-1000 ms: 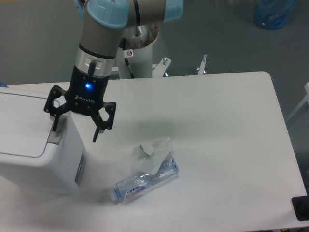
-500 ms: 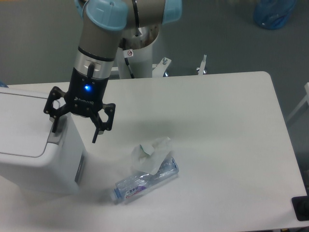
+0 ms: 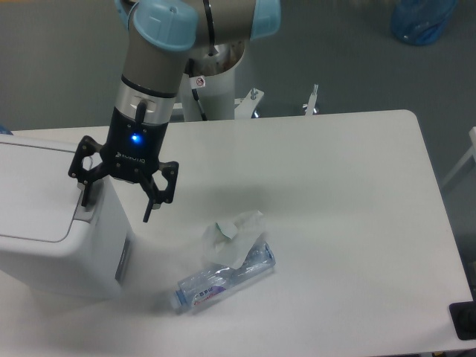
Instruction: Open the trash can
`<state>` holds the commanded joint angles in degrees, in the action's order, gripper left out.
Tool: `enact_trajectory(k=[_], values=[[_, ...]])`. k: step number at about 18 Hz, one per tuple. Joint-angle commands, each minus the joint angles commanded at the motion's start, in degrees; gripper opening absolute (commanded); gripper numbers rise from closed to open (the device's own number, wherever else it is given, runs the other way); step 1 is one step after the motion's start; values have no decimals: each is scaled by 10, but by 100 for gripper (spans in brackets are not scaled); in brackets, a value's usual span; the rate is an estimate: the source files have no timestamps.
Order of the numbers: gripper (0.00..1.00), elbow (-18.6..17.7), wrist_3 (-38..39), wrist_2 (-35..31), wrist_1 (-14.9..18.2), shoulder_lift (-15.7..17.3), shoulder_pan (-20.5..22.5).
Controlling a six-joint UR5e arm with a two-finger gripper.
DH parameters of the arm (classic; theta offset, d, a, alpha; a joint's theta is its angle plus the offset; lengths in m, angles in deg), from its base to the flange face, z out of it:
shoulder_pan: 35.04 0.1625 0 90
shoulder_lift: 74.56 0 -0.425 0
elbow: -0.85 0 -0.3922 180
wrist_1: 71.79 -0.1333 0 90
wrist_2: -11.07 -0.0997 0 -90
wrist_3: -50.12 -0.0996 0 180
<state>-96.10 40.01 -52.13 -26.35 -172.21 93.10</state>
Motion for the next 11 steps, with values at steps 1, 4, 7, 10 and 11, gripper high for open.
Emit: enact_trajectory(k=[1,4,7,10,11], values=[[100,-1,0,0,1,0,0],[100,1,2,0,2,0,0],[100,3,4,1,0,3,0],[100,9,0,1,0,5,2],[100,11,0,1,0,5,5]])
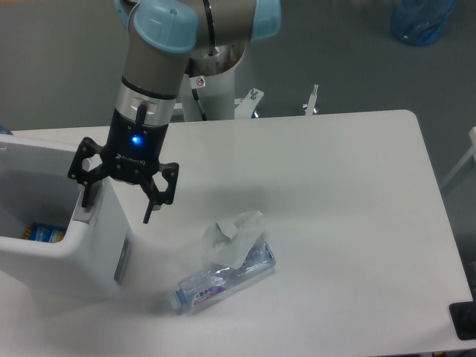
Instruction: Open the trash can
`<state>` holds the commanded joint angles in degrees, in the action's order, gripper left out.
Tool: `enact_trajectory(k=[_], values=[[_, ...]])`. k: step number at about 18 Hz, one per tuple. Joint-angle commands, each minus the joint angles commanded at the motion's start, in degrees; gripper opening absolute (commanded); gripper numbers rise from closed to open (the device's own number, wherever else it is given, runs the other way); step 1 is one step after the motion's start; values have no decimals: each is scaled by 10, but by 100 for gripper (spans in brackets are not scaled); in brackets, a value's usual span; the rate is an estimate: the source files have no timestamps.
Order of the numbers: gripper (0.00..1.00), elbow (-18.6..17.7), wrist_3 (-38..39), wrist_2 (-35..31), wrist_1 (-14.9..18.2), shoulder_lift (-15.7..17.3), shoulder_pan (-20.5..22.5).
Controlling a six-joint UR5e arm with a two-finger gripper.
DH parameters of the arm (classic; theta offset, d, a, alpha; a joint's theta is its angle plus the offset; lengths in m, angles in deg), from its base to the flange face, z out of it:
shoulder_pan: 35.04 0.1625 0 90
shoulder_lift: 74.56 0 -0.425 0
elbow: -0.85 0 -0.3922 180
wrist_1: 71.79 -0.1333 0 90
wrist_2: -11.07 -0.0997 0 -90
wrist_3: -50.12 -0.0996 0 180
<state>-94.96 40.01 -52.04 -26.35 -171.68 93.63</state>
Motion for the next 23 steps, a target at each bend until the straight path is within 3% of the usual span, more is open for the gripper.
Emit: enact_trajectory(k=[4,7,9,11,14,16,19,23], values=[[100,11,-24,-1,-1,1,48],[100,7,-95,-3,2,1,104],[100,-17,-145,-33,2,5,149],[100,-23,-207,-64,3,4,168],[100,-14,-248,-129,1,-46,181],[100,3,-285,-179,-2,-92,213],[100,15,-393,-189,0,-112,263],[100,22,-453,-199,3,-139,276]])
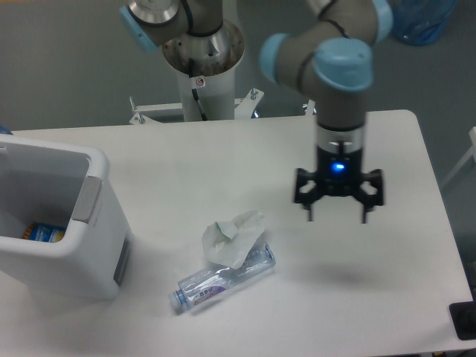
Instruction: Open the trash can
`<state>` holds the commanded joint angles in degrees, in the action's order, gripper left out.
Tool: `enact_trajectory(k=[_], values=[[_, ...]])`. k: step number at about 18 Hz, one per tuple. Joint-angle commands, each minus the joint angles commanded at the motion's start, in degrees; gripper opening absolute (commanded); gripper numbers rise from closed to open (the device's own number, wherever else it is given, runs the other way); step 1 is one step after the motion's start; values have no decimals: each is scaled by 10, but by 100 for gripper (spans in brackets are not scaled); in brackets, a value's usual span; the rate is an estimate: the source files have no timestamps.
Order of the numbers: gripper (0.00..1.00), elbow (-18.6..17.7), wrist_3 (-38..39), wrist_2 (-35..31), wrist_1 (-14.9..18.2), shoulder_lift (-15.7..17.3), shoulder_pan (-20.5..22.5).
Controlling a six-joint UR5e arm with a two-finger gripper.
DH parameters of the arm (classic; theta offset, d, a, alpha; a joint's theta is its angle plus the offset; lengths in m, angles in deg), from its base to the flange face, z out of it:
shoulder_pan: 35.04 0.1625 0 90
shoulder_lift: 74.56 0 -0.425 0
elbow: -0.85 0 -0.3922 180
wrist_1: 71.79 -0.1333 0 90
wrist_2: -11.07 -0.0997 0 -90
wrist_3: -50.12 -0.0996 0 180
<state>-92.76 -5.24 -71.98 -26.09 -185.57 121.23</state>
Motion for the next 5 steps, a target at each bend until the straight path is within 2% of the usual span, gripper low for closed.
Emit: enact_trajectory(k=[2,5], values=[[100,-22,-20,-39,-1,2,1],[100,-31,-32,-47,2,3,8]])
